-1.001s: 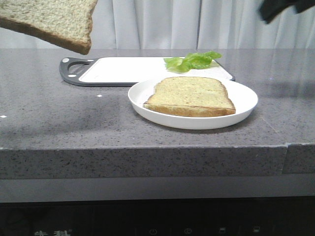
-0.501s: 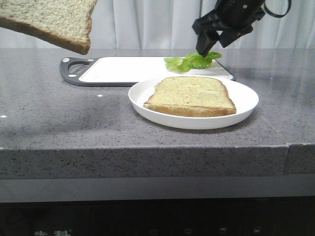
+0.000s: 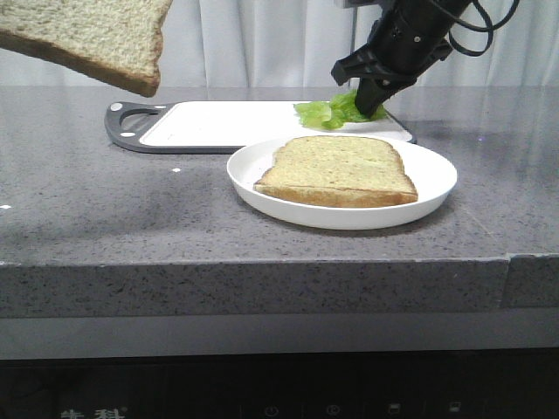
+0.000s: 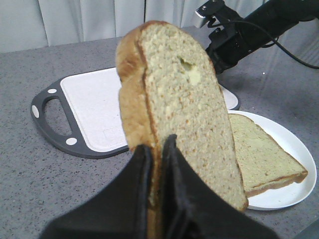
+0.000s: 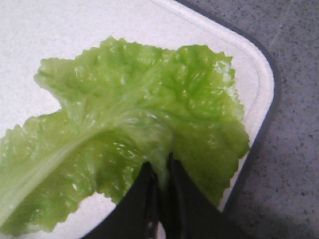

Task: Left arm grabs bread, right arm adds lettuce
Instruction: 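Lower the right gripper onto the lettuce leaf and grasp it, then carry the lettuce with the right gripper onto the bottom slice and release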

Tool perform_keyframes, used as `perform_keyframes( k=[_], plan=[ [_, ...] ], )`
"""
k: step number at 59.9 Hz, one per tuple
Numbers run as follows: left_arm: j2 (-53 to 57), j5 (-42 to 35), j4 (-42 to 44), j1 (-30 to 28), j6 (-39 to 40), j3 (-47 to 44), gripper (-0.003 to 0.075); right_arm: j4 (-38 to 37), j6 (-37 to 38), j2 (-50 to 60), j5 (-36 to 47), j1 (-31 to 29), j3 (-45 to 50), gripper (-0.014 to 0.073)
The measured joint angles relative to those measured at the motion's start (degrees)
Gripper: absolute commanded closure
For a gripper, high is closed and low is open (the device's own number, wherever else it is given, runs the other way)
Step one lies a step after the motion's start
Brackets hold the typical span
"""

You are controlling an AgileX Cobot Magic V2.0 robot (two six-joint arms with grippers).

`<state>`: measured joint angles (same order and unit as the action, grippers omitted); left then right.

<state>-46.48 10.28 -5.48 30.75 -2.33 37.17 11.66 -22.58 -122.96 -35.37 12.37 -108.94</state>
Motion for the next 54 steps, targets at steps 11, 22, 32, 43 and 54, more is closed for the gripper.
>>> perform_keyframes(
  k=[11,22,32,43,54],
  plan=[
    [0.00,-0.08,0.00,0.00,0.00,0.00,0.0741,1.85,-0.03,1.23,-1.26,0.00,0.00,0.0654],
    [0.00,-0.08,0.00,0.00,0.00,0.00,0.0741,4.79,-0.38,6.05,-2.15,0.00,1.34,0.0654],
    [0.00,-0.08,0.00,0.00,0.00,0.00,0.0741,5.90,-1.08,15.31,0.51,0.90,11.24,0.0654],
    [0.00,-0.08,0.00,0.00,0.00,0.00,0.0741,6.41,-1.20,28.73,6.08,4.84,28.73,0.0654],
    [0.00,-0.08,0.00,0.00,0.00,0.00,0.0741,10.00,-1.29,39.28,10.23,10.02,43.60,0.0654]
  ],
)
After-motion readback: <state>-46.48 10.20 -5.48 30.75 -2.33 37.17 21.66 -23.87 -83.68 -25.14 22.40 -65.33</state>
